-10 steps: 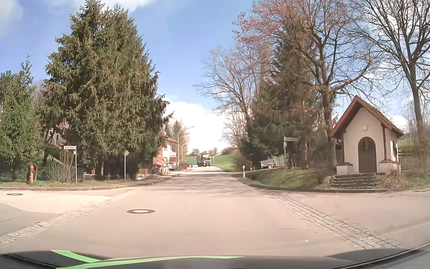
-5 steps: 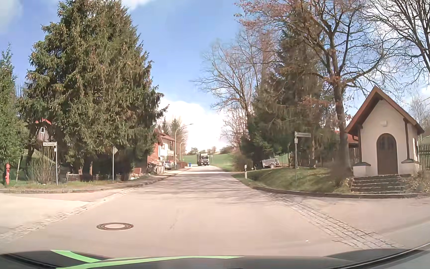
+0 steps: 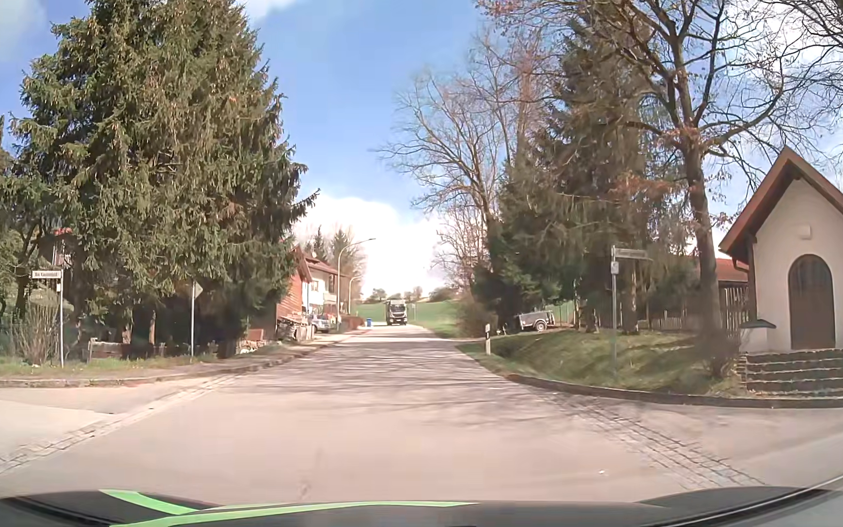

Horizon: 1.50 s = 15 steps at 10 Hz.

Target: Follow the waypoints while adhering to traffic rules and regulations

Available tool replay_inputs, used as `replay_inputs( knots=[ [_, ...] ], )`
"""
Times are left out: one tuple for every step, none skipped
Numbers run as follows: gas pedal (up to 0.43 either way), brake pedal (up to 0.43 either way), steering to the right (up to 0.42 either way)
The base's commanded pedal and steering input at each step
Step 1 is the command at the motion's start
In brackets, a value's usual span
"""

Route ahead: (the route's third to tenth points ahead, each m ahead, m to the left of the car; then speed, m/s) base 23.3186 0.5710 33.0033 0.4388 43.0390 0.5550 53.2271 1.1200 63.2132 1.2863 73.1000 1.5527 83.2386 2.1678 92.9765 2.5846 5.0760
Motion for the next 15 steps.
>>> replay_inputs(
  knots=[
    [0.280,0.000,0.004],
    [0.280,0.000,0.003],
    [0.280,0.000,0.003],
    [0.287,0.000,0.001],
    [0.287,0.000,-0.001],
    [0.287,0.000,-0.005],
    [0.287,0.000,-0.005],
    [0.287,0.000,-0.005],
    [0.299,0.000,-0.005],
    [0.299,0.000,-0.005],
    [0.299,0.000,-0.005],
    [0.299,0.000,-0.005],
    [0.299,0.000,-0.005],
    [0.299,0.000,-0.004],
    [0.299,0.000,-0.004]
  ],
)
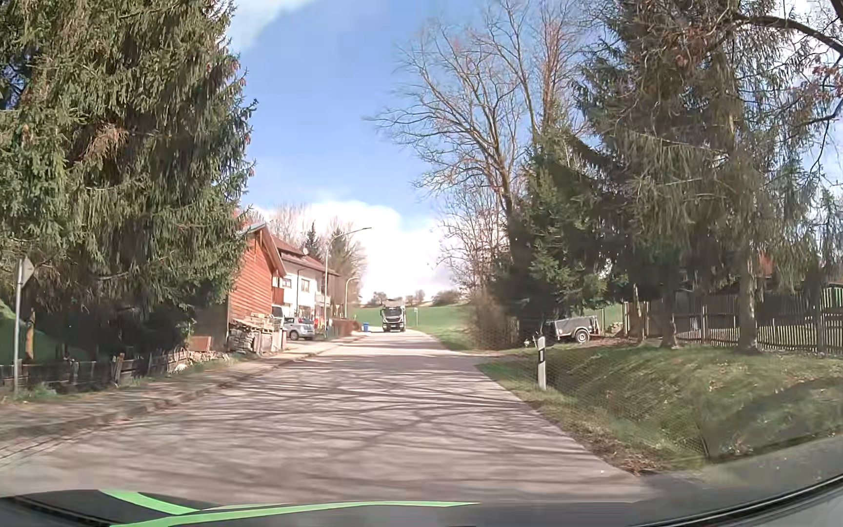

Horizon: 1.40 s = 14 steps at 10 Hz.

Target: Follow the waypoints while adhering to traffic rules and regulations

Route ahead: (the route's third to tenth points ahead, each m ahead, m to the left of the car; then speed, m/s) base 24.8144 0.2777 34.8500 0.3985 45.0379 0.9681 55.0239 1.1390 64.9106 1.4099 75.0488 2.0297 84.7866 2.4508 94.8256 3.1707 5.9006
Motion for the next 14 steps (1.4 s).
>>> replay_inputs(
  knots=[
    [0.299,0.000,-0.004],
    [0.299,0.000,-0.003],
    [0.299,0.000,-0.001],
    [0.299,0.000,0.000],
    [0.299,0.000,0.000],
    [0.311,0.000,0.000],
    [0.311,0.000,0.000],
    [0.311,0.000,0.000],
    [0.311,0.000,0.000],
    [0.311,0.000,0.000],
    [0.311,0.000,0.000],
    [0.311,0.000,0.001],
    [0.311,0.000,0.001],
    [0.311,0.000,0.001]
  ],
)
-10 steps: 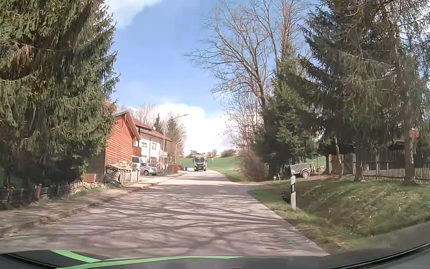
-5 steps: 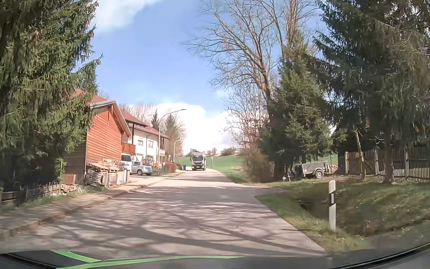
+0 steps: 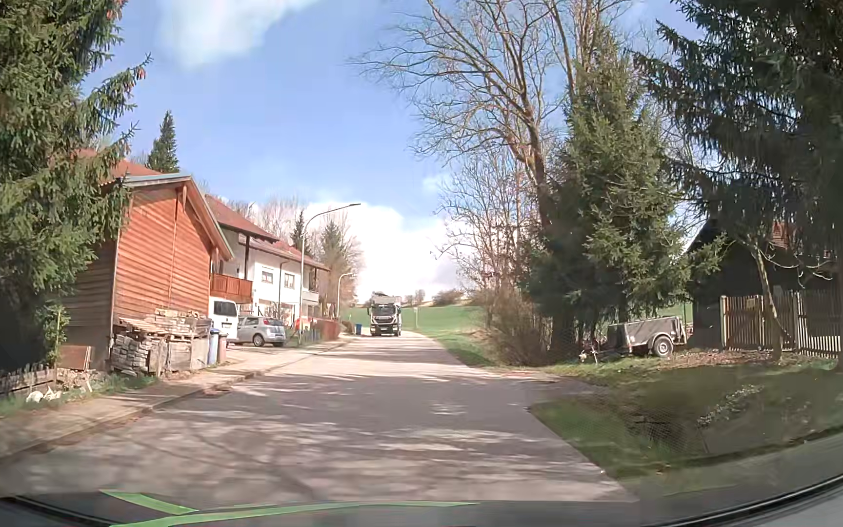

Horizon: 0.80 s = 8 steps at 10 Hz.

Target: Follow the waypoints while adhering to traffic rules and regulations

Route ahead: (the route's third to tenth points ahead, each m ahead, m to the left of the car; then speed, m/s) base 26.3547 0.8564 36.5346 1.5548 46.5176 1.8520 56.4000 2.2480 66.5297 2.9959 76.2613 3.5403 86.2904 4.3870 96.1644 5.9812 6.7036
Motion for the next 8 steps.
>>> replay_inputs(
  knots=[
    [0.311,0.000,0.001],
    [0.311,0.000,0.001],
    [0.311,0.000,0.005],
    [0.311,0.000,0.008],
    [0.311,0.000,0.009],
    [0.311,0.000,0.008],
    [0.311,0.000,0.008],
    [0.311,0.000,0.008]
  ],
)
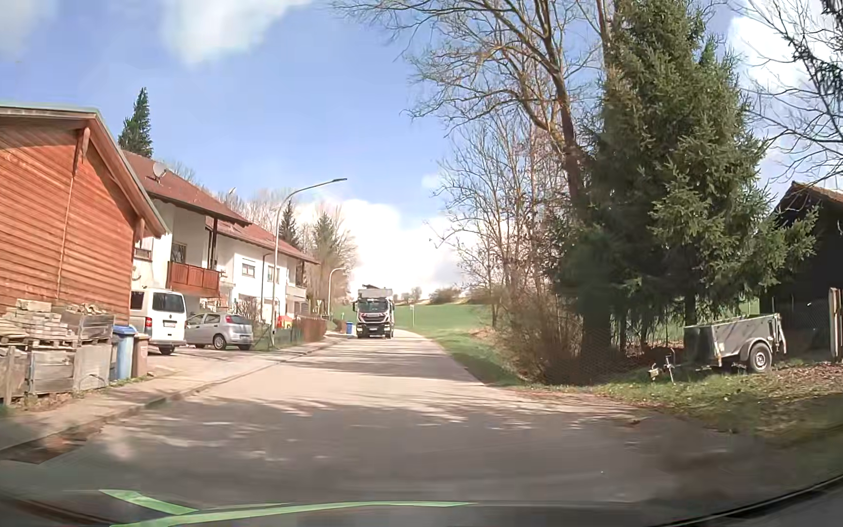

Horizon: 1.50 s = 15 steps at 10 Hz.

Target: Follow the waypoints while adhering to traffic rules and regulations

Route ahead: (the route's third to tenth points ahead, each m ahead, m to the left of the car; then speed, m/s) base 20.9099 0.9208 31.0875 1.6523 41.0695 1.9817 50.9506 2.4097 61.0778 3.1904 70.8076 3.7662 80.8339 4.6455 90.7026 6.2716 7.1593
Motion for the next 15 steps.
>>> replay_inputs(
  knots=[
    [0.311,0.000,0.008],
    [0.311,0.000,0.008],
    [0.311,0.000,0.009],
    [0.311,0.000,0.008],
    [0.311,0.000,0.008],
    [0.311,0.000,0.008],
    [0.311,0.000,0.008],
    [0.311,0.000,0.008],
    [0.299,0.000,0.006],
    [0.299,0.000,0.006],
    [0.299,0.000,0.005],
    [0.287,0.000,0.005],
    [0.280,0.000,0.005],
    [0.268,0.000,0.005],
    [0.268,0.000,0.005]
  ],
)
